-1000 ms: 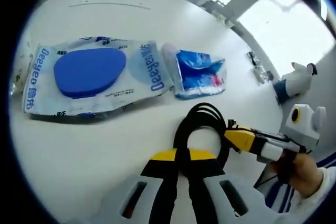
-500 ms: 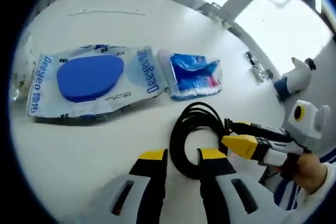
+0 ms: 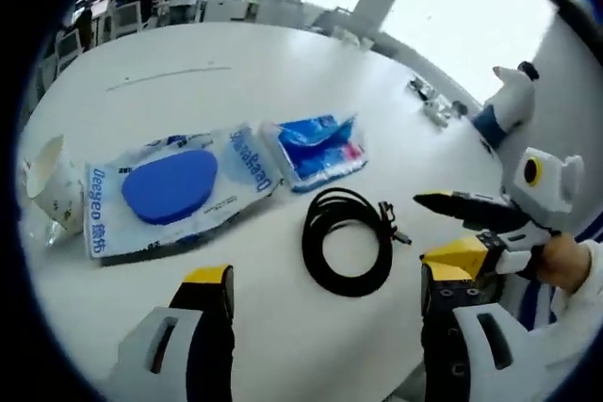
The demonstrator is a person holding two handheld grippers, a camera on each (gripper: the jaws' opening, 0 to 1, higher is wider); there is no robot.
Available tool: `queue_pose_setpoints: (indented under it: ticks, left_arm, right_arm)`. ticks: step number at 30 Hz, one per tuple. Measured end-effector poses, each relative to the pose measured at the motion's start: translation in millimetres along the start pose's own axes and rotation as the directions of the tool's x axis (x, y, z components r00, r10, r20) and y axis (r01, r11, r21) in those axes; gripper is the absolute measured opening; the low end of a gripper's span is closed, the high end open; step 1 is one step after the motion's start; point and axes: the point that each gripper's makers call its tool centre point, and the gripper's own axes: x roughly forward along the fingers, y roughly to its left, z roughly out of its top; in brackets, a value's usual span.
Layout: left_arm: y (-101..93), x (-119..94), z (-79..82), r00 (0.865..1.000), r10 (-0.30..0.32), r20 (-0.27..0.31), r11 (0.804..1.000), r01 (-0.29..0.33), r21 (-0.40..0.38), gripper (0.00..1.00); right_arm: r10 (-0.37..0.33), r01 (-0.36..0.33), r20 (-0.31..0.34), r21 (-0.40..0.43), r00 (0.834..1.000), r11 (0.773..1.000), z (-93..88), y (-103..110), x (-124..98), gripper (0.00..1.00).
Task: Arrange the tabletop items into an orderly group along one side of the table until the central work area is clear of visible clutter.
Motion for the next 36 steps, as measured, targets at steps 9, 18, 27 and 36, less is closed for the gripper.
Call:
queue_pose_setpoints:
  ticks: [9, 18, 27, 36]
  left_arm:
    - [17.4, -58.8, 11.4, 0.994, 0.009, 0.111, 0.998, -0.002, -0.058, 0.87]
    - [57.7, -118.8, -6.8, 0.971, 0.149, 0.189, 0.986, -0.132, -0.101, 0.86]
    - [83.6, -149.9, -12.2, 0.974, 0.101, 0.204, 0.995, -0.096, -0.033, 0.87]
    - [107.7, -203.5, -16.9, 0.971, 0.071, 0.230, 0.997, -0.078, 0.023, 0.87]
  right_arm:
    - [0.023, -0.022, -0.018, 0.025, 1.000, 0.999, -2.8, 5.2, -20.4, 0.70]
    - [0.033, -0.040, -0.076, -0.093, 0.997, 0.995, -20.5, 11.7, -26.9, 0.69]
    - [-0.017, 0.015, -0.028, -0.084, 0.999, 0.996, -7.6, 27.3, -44.0, 0.69]
    - [-0.101, 0.100, -0.005, -0.079, 0.995, 0.992, -1.5, 55.7, -63.3, 0.69]
